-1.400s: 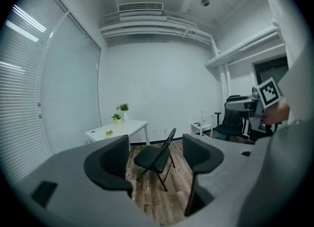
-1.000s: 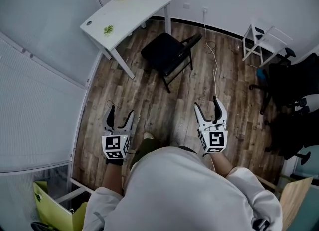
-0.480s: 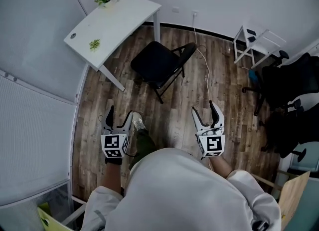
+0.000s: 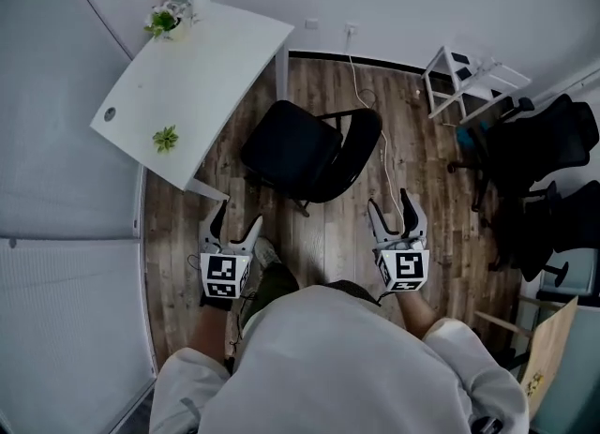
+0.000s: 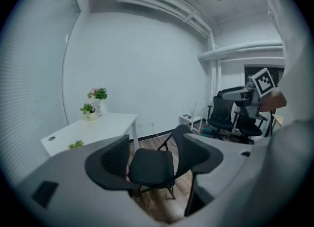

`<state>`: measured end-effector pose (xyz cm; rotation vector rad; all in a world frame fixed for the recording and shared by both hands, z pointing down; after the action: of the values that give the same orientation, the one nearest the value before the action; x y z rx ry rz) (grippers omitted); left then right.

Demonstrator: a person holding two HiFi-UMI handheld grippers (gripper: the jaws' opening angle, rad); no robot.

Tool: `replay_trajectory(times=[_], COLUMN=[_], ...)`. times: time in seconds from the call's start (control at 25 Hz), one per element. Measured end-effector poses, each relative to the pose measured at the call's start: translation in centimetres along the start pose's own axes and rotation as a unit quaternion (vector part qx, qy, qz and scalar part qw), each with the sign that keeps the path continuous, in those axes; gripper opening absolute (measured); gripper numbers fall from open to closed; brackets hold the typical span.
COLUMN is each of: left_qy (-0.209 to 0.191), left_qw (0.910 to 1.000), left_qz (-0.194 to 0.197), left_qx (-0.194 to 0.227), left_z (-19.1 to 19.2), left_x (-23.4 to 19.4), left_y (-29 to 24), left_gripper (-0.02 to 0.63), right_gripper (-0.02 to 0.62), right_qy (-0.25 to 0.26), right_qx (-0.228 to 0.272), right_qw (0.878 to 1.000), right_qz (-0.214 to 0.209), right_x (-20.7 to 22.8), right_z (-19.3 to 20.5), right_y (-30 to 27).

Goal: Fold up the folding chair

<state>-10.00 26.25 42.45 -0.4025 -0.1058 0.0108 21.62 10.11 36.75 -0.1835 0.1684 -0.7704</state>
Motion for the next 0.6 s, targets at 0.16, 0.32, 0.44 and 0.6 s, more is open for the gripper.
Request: replay_trajectory(times=[0.16, 0.32, 0.44, 0.6], left_qy=[-0.014, 0.007, 0.021, 0.020], left_qw=[0.9993, 0.9978, 0.9964, 0.9949], left_qz=[0.034, 0.050, 0.051, 0.037], left_qx=[-0.012, -0.044, -0.064, -0.091], left_z=[0.8, 2.7, 3.6, 4.9], left_x=[-4.2, -6.0, -7.1, -8.4], left_y=[-4.7, -8.7, -11.6, -15.7], left_gripper=[0.341, 0.341, 0.341, 0.341], right_gripper=[0.305, 0.301, 0.301, 0.301], right_qy=[0.004, 0.008, 0.003, -0.001], right_qx=[-0.016, -0.042, -0.062, -0.086], right_qw=[1.000, 0.999, 0.997, 0.996], right_qz=[0.014, 0.025, 0.034, 0.036], right_x=[-1.1, 0.0, 2.0, 5.2], right_z=[-0.7, -0.2, 0.9, 3.2], right_y=[-5.8, -9.8, -12.7, -16.7])
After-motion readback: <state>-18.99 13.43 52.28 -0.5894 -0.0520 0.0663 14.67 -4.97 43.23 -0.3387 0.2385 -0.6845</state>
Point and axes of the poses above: the fingertips, and each gripper's own axes: y backward along the fingers, x to its right, z out of its underside, the point moved 8 cm from there along y, backward along the fingers, and after that the axes turned 6 degrees about -y, right-handed, at the moved point
